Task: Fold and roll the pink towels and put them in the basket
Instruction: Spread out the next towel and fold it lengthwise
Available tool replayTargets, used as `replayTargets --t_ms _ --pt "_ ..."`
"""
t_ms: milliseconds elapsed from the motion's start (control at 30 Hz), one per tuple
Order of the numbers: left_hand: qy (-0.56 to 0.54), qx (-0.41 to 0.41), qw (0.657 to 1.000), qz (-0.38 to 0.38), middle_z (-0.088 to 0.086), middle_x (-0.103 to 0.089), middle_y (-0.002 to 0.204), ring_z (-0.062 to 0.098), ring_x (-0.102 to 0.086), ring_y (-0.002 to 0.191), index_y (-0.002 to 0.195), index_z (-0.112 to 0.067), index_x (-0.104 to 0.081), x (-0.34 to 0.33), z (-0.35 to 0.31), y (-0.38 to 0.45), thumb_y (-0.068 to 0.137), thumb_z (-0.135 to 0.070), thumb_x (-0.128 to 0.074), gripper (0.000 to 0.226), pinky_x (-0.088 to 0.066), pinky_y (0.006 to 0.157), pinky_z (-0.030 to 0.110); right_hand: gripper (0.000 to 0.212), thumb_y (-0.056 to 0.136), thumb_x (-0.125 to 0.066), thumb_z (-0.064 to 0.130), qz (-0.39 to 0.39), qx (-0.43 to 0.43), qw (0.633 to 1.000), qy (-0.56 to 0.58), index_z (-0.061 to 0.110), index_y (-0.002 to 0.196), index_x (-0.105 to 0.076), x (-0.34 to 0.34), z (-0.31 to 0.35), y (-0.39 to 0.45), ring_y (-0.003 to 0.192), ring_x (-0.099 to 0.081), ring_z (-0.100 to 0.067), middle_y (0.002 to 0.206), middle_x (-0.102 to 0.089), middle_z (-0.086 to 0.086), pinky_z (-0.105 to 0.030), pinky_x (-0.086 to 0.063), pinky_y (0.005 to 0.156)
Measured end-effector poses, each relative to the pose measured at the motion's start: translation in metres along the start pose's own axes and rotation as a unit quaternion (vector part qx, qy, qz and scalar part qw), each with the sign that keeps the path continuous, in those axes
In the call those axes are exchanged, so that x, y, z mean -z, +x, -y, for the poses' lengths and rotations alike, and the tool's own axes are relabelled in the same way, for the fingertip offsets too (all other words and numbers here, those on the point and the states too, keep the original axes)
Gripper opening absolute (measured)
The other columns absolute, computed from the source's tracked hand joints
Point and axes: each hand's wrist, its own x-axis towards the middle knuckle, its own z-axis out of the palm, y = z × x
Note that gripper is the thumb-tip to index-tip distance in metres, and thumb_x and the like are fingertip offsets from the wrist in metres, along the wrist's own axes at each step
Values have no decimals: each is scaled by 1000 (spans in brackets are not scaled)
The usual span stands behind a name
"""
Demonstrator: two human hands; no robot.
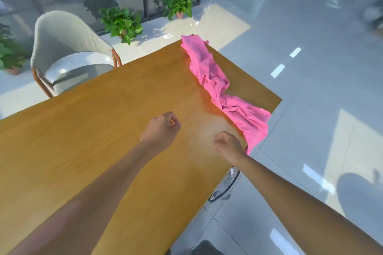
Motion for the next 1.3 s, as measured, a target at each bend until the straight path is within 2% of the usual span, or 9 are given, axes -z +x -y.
replayTargets --t_ms 100,200,367,533,733,833,933,1067,1300 --pt "8 -3 1000 7 -8 -66 101 18 -56 61 96 -27 -62 -10 -20 14 100 -35 -48 16 -38 54 26 8 95 -60 20 -17 9 1000 -21 26 101 -61 18 -7 32 81 -69 -11 107 -68 0 -23 -46 63" --pt "4 -4 1000 14 -9 -66 99 18 -57 57 98 -25 -62 -22 -43 29 101 -35 -48 17 -39 51 26 24 97 -60 20 -26 27 998 -49 14 120 -61 36 -8 73 93 -62 -16 118 -66 -4 -24 -41 71" --pt "-4 22 1000 16 -13 -66 100 15 -53 49 96 -27 -62 -43 -78 62 100 -33 -47 16 -39 49 24 35 96 -61 14 -35 76 992 -94 5 130 -59 63 -5 147 72 -57 -11 121 -66 -10 -15 -39 55" --pt "7 62 998 3 -14 -66 102 14 -52 46 97 -27 -62 -63 -109 99 99 -33 -48 15 -36 46 21 44 93 -63 14 -24 86 990 -109 4 134 -50 85 -1 215 72 -56 -5 96 -60 1 -15 -43 57" --pt "14 105 994 -7 -18 -66 98 3 -47 35 100 -29 -63 -86 -127 127 99 -37 -48 17 -36 44 21 50 91 -71 27 50 40 998 -6 10 131 -45 92 3 275 75 -63 -5 101 -62 2 -12 -44 49" --pt "15 120 993 -4 -19 -67 99 3 -47 35 100 -29 -62 -90 -130 132 100 -36 -48 16 -34 41 18 56 89 -74 28 43 -10 989 139 1 132 -50 92 15 303 93 -69 -24 114 -67 -11 -29 -57 74" --pt "8 130 991 -8 -16 -67 100 8 -52 42 100 -28 -62 -87 -131 137 100 -35 -49 15 -37 45 21 54 87 -76 34 39 -45 985 163 1 127 -59 91 27 325 105 -67 -32 117 -68 -16 -42 -54 95" --pt "6 136 990 -28 -14 -67 92 6 -48 37 101 -27 -63 -78 -130 142 100 -36 -50 16 -34 41 19 41 86 -77 25 59 -38 983 171 4 119 -65 85 47 328 91 -69 -29 113 -70 -14 -35 -55 78" --pt "-41 151 985 -73 -10 -70 98 19 -71 70 93 -31 -63 -68 -123 160 97 -34 -54 11 -39 46 24 19 83 -74 15 133 117 958 225 7 99 -70 81 92 273 83 -64 -17 93 -73 -4 -27 -49 70"
